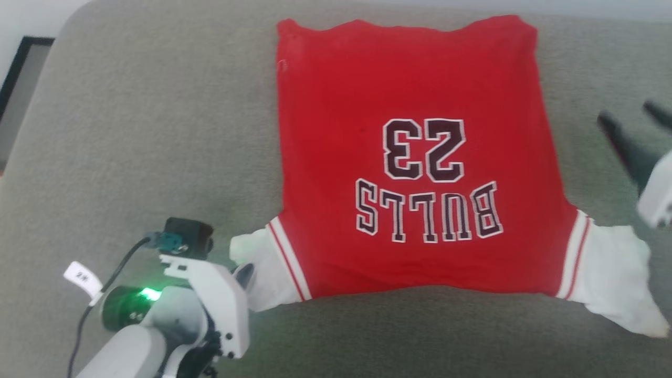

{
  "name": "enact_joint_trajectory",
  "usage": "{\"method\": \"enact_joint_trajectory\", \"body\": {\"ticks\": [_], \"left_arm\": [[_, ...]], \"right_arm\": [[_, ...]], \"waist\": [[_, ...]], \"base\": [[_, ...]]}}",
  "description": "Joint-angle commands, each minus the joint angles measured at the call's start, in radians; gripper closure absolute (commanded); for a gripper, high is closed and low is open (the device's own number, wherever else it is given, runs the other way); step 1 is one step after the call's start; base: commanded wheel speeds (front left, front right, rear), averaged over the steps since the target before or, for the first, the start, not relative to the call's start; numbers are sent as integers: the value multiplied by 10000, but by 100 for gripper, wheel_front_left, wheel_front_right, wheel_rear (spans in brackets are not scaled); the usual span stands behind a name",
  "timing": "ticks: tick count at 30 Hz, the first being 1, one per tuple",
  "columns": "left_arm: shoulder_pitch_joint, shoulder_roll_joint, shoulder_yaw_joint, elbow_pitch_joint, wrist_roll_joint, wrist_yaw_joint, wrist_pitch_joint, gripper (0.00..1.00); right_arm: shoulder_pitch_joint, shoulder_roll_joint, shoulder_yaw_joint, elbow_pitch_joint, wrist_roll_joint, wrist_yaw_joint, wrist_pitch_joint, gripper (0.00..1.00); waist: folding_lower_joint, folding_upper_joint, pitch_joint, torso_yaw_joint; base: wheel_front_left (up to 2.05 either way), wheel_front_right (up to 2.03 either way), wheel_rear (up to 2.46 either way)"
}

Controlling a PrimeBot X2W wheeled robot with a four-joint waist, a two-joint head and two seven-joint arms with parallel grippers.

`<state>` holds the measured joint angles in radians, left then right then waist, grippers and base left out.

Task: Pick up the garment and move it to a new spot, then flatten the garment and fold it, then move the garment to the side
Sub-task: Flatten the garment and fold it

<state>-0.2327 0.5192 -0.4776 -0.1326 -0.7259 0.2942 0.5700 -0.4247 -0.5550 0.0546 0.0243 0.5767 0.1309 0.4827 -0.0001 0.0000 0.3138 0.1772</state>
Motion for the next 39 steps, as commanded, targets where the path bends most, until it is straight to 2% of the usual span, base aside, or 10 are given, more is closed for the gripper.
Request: {"method": "enact_joint_trajectory", "body": {"ticks": [1, 5, 9, 14, 15, 26, 32, 33, 34, 39], "left_arm": [[-251, -167, -101, 98, 110, -102, -75, 100], [-664, -554, -412, 410, 187, -357, -175, 100], [-1053, -961, -687, 766, 207, -612, -282, 100], [-1434, -1414, -1005, 1204, 165, -1007, -448, 100], [-1434, -1414, -1005, 1204, 165, -1007, -448, 100], [-2026, -2255, -1563, 2219, 66, -1696, -857, 100], [-2136, -2501, -1703, 2787, 8, -1954, -1093, 100], [-2141, -2513, -1690, 2872, 0, -1970, -1145, 100], [-2145, -2516, -1669, 2946, -8, -1984, -1181, 100], [-2184, -2467, -1472, 3266, -141, -2024, -1392, 100]], "right_arm": [[-545, 328, -128, 315, -234, -4, -81, 0], [-2136, 695, -25, 1722, -714, -9, -33, 0], [-3605, 598, 177, 3630, -1008, -7, 127, 0], [-5071, 172, 342, 5833, -1189, -9, 483, 0], [-5071, 172, 342, 5833, -1189, -9, 483, 0], [-6944, -456, 389, 9390, -1154, -9, 1887, 0], [-6601, -398, 653, 11386, -1510, -20, 3510, 0], [-6503, -308, 792, 11600, -1537, -20, 3808, 40], [-6425, -275, 866, 11700, -1553, -12, 3888, 100], [-6480, -440, 1283, 11242, -1592, -14, 3737, 100]], "waist": [[1, 0, 183, 331], [1, 0, 408, 812], [1, 0, 625, 1402], [1, 0, 965, 2221], [1, 0, 965, 2221], [1, 0, 1739, 3682], [1, 0, 2034, 3978], [1, 0, 2063, 3977], [1, 0, 2091, 3965], [1, 0, 2011, 3693]], "base": [[0, 0, 0], [0, 0, 0], [0, 0, 0], [0, 0, 0], [0, 0, 0], [0, 0, 0], [0, 0, 0], [0, 0, 0], [0, 0, 0], [0, 0, 0]]}}
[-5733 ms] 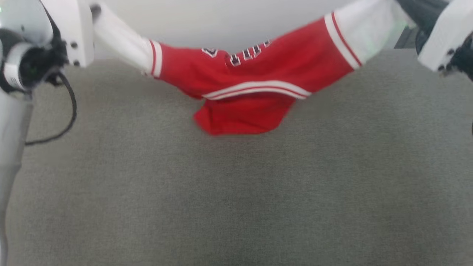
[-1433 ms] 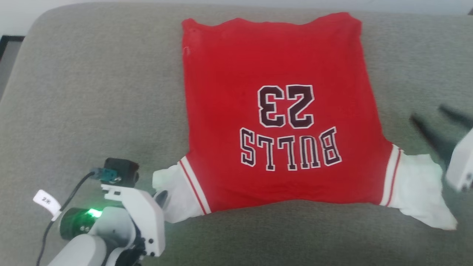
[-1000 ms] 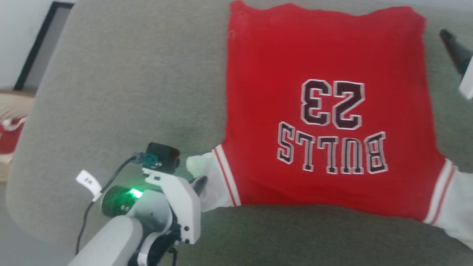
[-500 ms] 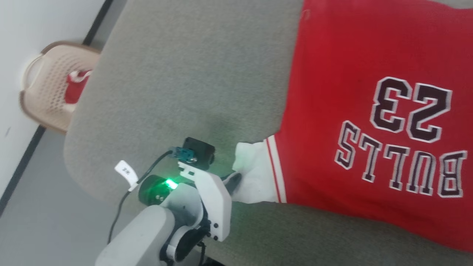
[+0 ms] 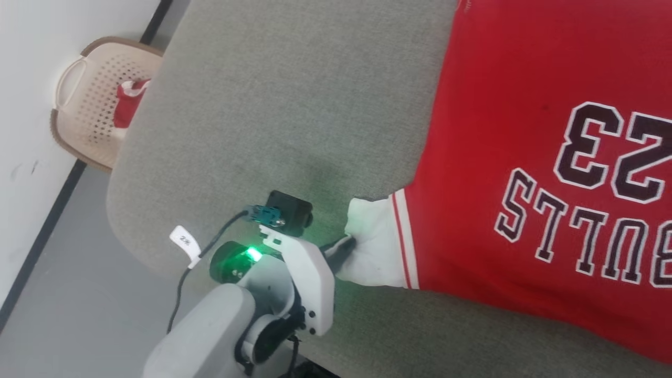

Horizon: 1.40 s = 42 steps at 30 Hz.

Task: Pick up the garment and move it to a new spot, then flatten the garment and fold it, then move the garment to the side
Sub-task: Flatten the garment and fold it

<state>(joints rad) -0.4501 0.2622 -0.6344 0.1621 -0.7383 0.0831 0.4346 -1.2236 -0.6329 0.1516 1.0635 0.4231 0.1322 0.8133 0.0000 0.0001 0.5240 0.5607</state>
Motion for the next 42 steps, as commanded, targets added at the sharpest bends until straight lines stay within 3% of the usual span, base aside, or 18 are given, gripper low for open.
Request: {"method": "enact_joint_trajectory", "body": {"ticks": [1, 5, 12, 17, 27, 33, 38, 39, 40, 41, 42], "left_arm": [[-22, 147, 166, 363, -28, 114, -69, 100], [-114, 355, 367, 457, -40, 238, -134, 100], [-52, 833, 738, 455, -29, 487, -173, 100], [172, 1227, 963, 238, -66, 690, -98, 100], [519, 1760, 1262, -250, -184, 1014, 63, 100], [610, 1911, 1303, -470, -190, 1116, 110, 100], [577, 1859, 1252, -528, -219, 1069, 74, 100], [577, 1849, 1247, -509, -224, 1071, 64, 100], [577, 1853, 1250, -489, -231, 1069, 63, 100], [574, 1854, 1253, -469, -237, 1065, 54, 100], [575, 1845, 1248, -455, -251, 1049, 43, 100]], "right_arm": [[1490, 334, 414, 705, -6, -24, 441, 100], [1497, 350, 916, -229, 560, -21, 703, 100], [2251, -83, 2349, -3537, 2387, -21, 633, 100], [3462, -567, 2787, -5761, 3484, -22, 575, 100], [6986, -1006, 1980, -8860, 4334, -24, 120, 100], [9519, -220, 841, -9749, 4042, -22, -274, 100], [10289, 855, 545, -9255, 3426, -22, -969, 100], [10259, 957, 593, -9047, 3189, -22, -1127, 71], [10197, 1136, 563, -8817, 3061, -30, -1276, 14], [10120, 1290, 568, -8611, 2979, -32, -1382, 0], [10031, 1379, 642, -8467, 2896, -32, -1422, 0]], "waist": [[0, -1, -157, -245], [0, -1, -481, -807], [0, -1, -1105, -2256], [0, -1, -1457, -3173], [0, -1, -1804, -4321], [0, -1, -1758, -4623], [0, -1, -1666, -4731], [0, -1, -1658, -4750], [0, -1, -1656, -4771], [0, -1, -1659, -4787], [0, -1, -1669, -4793]], "base": [[0, 0, 0], [0, 0, 0], [0, 0, 0], [0, 0, 0], [0, 0, 0], [0, 0, 0], [0, 0, 0], [0, 0, 0], [0, 0, 0], [0, 0, 0], [0, 0, 0]]}}
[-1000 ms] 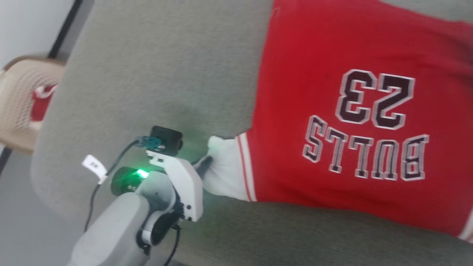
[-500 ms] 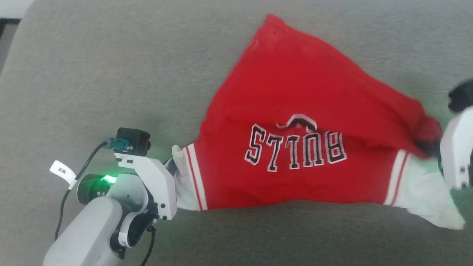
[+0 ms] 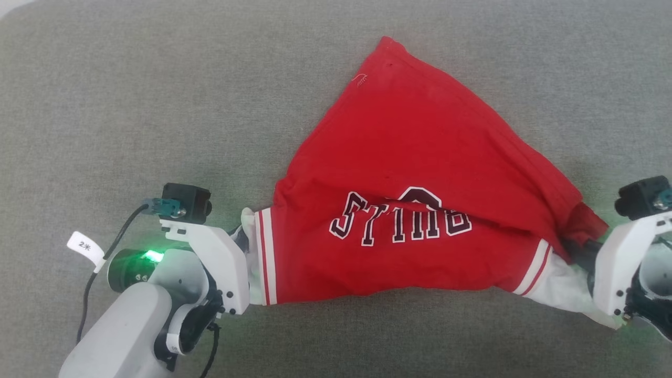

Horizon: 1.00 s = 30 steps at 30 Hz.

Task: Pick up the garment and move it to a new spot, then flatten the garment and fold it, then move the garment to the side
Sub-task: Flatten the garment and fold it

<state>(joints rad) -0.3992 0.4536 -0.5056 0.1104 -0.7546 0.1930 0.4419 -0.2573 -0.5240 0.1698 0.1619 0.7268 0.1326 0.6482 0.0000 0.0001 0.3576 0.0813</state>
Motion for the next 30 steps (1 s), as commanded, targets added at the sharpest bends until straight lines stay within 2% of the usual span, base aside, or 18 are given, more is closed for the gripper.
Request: {"method": "enact_joint_trajectory", "body": {"ticks": [1, 4, 7, 21, 26, 30], "left_arm": [[72, -55, -42, 80, -96, -56, -18, 100], [120, 9, -44, 89, -50, -30, -82, 100], [225, 75, -17, 67, -45, 32, -105, 100], [725, 292, 61, -360, -131, 331, -168, 100], [658, 193, -17, -415, -128, 314, -177, 100], [544, 38, -130, -395, -106, 236, -237, 100]], "right_arm": [[311, 368, 502, 643, -220, -40, 165, 0], [171, 243, 453, 586, -495, -72, 29, 0], [260, 275, 153, 25, -504, -71, -124, 0], [845, 470, -1689, -4022, -950, -26, 390, 0], [233, 427, -1560, -4423, -1191, -25, 121, 0], [-830, 391, -1139, -3904, -1292, -25, -576, 0]], "waist": [[0, -1, -18, -10], [0, -1, -55, -41], [0, -1, -127, -76], [0, -1, -314, -186], [0, -1, -284, 6], [0, -1, -194, 326]], "base": [[0, 0, 0], [0, 0, 0], [0, 0, 0], [0, 0, 0], [0, 0, 0], [0, 0, 0]]}}
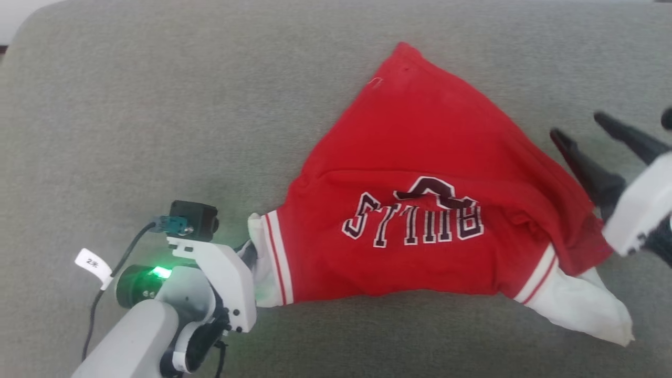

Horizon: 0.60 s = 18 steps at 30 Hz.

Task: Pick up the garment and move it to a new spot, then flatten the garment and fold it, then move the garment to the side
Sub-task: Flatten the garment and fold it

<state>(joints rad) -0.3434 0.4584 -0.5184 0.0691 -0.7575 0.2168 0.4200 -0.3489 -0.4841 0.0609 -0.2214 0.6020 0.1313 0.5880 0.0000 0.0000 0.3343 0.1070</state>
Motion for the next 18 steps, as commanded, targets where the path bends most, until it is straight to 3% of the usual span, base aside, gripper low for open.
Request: {"method": "enact_joint_trajectory", "body": {"ticks": [1, 9, 18], "left_arm": [[-38, -62, -37, 40, -72, -11, -36, 100], [-451, -724, -603, 251, 93, -372, -179, 100], [-1015, -1628, -1201, 824, 163, -881, -461, 100]], "right_arm": [[-208, 3, 103, 154, 0, -12, -124, 0], [-2837, -634, 1531, 2693, 170, -10, -589, 0], [-5049, -1332, 2897, 5751, 586, -8, -226, 0]], "waist": [[0, 0, 70, 175], [0, 0, 364, 1460], [0, 0, 792, 3328]], "base": [[0, 0, 0], [0, 0, 0], [0, 0, 0]]}}
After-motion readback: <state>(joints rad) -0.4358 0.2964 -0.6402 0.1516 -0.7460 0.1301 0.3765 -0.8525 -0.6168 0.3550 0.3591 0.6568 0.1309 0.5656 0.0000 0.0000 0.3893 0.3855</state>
